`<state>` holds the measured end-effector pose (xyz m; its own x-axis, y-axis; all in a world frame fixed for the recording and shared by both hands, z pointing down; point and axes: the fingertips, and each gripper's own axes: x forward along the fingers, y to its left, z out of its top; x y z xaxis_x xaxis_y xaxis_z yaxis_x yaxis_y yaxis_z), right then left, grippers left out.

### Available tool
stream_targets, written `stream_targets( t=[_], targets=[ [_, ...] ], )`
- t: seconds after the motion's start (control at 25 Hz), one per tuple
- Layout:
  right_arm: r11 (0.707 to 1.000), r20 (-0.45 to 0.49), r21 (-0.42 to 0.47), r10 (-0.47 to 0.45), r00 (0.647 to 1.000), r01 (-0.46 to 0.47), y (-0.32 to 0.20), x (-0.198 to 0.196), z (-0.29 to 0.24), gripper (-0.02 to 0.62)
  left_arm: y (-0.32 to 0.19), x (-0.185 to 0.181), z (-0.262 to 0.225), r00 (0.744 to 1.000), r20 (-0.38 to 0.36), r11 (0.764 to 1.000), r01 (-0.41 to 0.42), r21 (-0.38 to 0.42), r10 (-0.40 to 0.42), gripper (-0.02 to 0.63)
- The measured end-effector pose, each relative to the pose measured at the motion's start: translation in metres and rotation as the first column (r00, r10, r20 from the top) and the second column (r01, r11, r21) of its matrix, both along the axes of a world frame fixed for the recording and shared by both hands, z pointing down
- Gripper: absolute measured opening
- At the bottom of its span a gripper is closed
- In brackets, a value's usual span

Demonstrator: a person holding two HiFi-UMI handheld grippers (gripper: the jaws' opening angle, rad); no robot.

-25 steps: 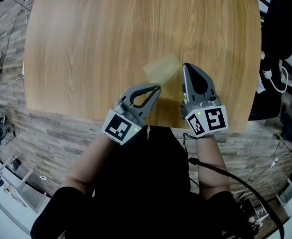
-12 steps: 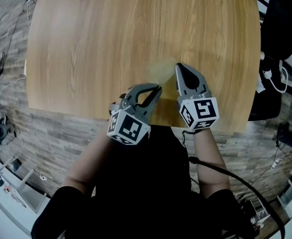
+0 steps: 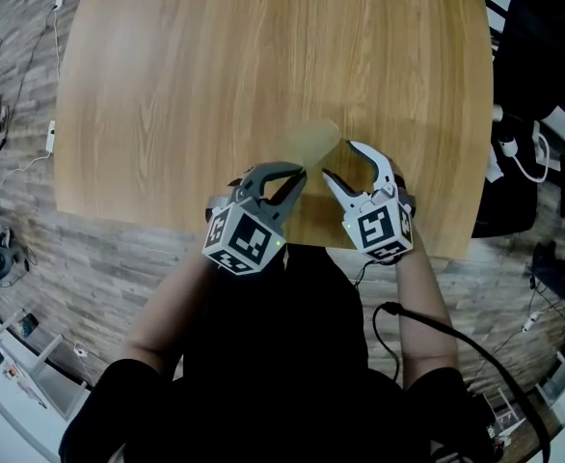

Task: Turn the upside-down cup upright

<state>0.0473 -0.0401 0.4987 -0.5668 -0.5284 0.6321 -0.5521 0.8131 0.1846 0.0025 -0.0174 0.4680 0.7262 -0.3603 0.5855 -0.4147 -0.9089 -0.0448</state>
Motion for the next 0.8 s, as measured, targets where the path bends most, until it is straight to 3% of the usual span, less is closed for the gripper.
stream_targets(
  t=[0.2,0.44,0.8],
  targets=[
    [0.988,-0.154,0.080,-0.122,0.981,0.135,-0.004,-0.007,-0.004,0.250,0.008,0.004,-0.002,0.997,0.033,0.998,-0.065,0.003,0.065,0.015],
    [0.963,-0.204,0.066,-0.243,0.948,0.261,-0.003,-0.032,-0.001,0.279,0.018,0.006,-0.002,0.993,0.031,0.994,-0.112,-0.016,0.113,0.015],
    [0.908,-0.318,0.088,-0.365,0.875,0.410,0.002,-0.054,0.015,0.311,0.027,0.004,-0.007,0.982,-0.040,0.980,-0.186,-0.074,0.183,0.015]
  ],
)
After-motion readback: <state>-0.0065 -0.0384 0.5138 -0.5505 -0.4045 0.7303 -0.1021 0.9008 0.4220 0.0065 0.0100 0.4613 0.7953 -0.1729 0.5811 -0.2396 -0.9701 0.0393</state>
